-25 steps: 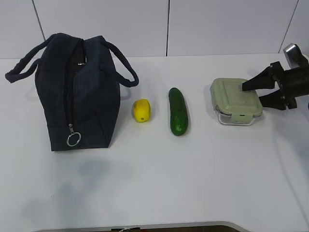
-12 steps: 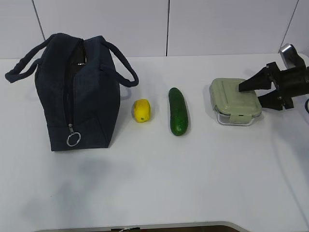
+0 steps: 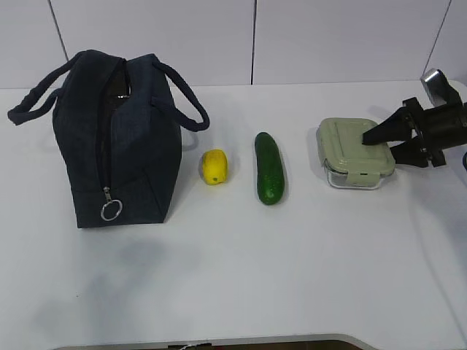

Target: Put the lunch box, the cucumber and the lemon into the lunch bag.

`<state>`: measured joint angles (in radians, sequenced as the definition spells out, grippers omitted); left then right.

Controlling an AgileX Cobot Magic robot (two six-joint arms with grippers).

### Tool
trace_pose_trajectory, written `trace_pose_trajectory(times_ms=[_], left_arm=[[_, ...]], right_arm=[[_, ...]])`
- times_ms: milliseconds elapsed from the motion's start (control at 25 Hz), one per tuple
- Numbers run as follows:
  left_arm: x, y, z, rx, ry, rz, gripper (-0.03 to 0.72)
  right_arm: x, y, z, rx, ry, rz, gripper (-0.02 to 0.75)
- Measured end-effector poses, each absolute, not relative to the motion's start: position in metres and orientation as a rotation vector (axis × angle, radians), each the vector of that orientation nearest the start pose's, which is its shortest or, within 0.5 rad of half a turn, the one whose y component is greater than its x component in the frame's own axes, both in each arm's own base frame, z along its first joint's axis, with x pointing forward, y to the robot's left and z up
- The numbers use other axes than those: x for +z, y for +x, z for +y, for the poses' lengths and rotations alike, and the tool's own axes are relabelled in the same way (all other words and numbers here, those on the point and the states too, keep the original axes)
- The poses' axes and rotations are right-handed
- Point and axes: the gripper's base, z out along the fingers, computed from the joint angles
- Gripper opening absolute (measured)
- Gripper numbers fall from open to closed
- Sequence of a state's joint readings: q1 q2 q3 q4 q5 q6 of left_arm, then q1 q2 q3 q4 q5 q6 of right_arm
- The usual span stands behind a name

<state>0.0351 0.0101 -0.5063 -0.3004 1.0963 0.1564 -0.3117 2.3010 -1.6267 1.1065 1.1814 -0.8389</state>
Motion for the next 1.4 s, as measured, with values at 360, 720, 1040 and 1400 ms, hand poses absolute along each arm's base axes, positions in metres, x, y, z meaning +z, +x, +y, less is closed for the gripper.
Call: trace_pose_trajectory(times_ms=[360, 720, 1040, 1400], left_arm=[[0.2792, -0.0067, -0.0242, -0.243, 0.144, 2.050, 0.359], [0.2792, -0.0067, -0.0242, -0.243, 0.144, 2.050, 0.359], [0.2792, -0.0067, -0.0242, -0.243, 0.144, 2.050, 0.359], [0.2792, -0.0067, -0.0242, -0.243, 0.144, 2.050, 0.359]], right_arm=[[0.1368, 0.4476, -0.0649, 1.233, 0.053, 2.486, 0.467], [0.1374, 0.4475, -0.0645, 1.246, 0.062, 2.483, 0.412], [0.1375, 0.4474, -0.0644, 1.251, 0.066, 2.483, 0.393], [0.1376, 0.4473, -0.0642, 1.254, 0.067, 2.484, 0.386]])
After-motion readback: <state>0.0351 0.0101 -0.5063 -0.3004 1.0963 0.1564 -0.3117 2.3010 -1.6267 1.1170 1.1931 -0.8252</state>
